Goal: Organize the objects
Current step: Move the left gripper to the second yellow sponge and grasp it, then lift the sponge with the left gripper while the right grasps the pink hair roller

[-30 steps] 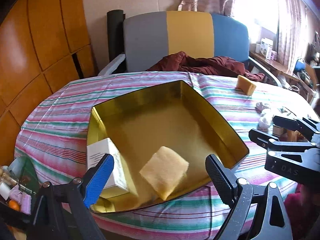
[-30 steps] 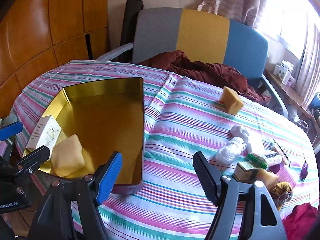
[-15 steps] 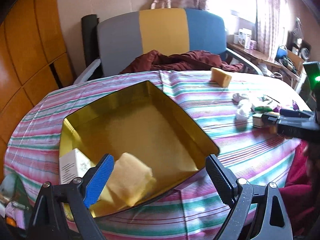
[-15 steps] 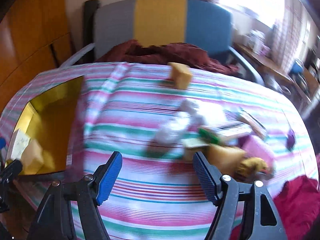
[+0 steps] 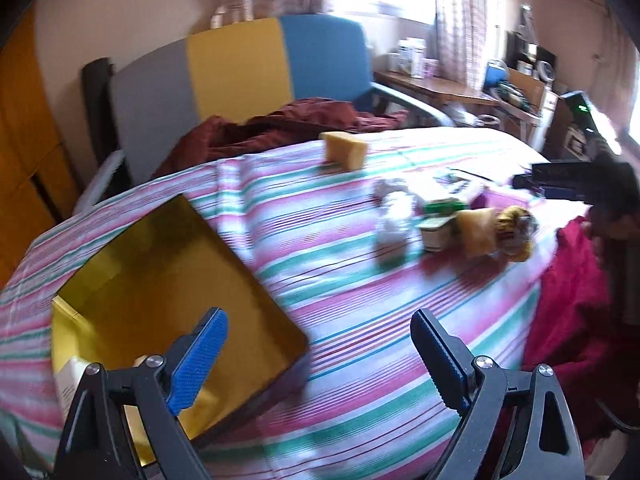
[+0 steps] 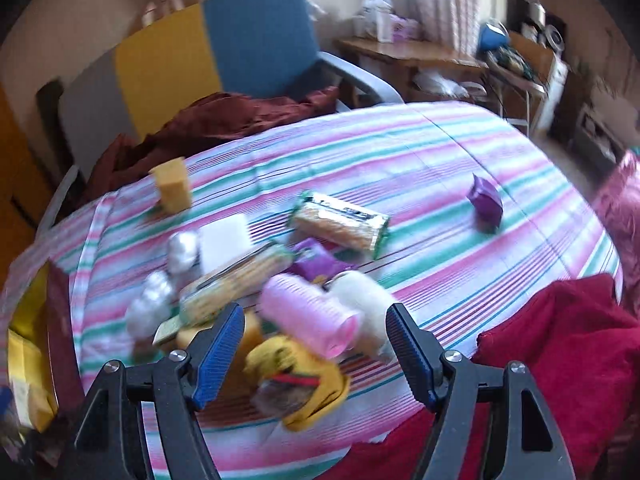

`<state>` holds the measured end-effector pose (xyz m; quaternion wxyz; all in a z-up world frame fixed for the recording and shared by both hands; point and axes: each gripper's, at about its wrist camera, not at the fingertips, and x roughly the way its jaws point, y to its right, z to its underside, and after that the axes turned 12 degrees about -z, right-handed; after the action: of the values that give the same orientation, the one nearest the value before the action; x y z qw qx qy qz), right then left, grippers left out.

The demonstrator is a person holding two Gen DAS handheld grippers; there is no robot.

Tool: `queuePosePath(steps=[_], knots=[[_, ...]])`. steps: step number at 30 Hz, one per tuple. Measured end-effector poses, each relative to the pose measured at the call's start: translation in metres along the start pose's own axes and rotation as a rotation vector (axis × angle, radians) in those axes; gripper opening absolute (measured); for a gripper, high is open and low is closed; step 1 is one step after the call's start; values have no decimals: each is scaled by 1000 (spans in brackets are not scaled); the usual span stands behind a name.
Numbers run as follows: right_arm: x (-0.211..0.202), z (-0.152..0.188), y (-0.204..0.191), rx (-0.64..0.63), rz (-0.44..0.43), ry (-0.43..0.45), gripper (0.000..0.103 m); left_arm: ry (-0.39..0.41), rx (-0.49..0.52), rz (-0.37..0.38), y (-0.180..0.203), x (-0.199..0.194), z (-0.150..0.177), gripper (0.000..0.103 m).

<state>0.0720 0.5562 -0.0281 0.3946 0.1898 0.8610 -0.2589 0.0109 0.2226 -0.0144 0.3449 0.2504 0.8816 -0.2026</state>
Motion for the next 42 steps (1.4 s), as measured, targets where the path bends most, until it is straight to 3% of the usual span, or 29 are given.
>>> queuePosePath(steps=[6,15,21,29,33,35,40,42], knots=[[13,-4,28,155,-92,29,74,-45,39,150,42,22,-17,84],[9,-5,43,236,-148,79,74,-136,68,318,107,68,-36,68],[10,-7,42,238,-181,82,74,-165,94,350,139,94,-47,66],[20,-9,35,195,-189,47,74,-209,51,401,151,117,-56,65],[28,-9,25,145,-179,11,74,-227,43,430,155,123,-58,54],[32,-8,22,120,-169,-6,74,-231,36,460,155,123,-58,38],[40,-5,8,34,-142,-44,73,-215,59,467,145,109,-49,31],[43,-2,0,-11,-136,-66,61,-214,56,461,134,102,-41,31]])
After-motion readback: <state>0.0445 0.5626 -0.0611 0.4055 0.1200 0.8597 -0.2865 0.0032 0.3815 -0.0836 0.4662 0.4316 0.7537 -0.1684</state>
